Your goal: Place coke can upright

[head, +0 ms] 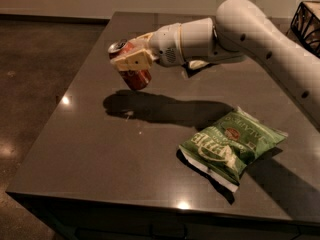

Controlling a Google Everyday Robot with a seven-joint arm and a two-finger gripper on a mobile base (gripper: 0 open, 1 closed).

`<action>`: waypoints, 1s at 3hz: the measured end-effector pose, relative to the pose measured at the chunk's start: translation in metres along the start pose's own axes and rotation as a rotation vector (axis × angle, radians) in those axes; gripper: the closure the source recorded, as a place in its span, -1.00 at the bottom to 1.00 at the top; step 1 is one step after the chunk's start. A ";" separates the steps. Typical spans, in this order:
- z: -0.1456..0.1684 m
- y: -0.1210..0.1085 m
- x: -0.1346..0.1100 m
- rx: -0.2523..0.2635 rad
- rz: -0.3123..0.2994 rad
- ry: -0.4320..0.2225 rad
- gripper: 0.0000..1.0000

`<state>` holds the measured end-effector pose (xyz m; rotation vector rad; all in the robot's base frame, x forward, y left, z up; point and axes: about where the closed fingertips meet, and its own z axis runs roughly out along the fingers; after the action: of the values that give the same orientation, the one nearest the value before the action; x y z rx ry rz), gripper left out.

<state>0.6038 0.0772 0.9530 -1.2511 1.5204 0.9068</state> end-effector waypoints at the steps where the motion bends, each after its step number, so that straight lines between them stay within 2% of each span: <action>1: 0.004 0.000 0.003 0.023 0.027 -0.077 1.00; 2: 0.010 0.001 0.010 0.032 0.043 -0.118 1.00; 3: 0.018 0.001 0.017 0.027 0.050 -0.143 0.62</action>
Offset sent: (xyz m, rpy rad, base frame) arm 0.0038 0.0053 -0.0232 0.1738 0.0109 -0.0661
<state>0.6060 0.0894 0.9319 -1.1091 1.4511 0.9842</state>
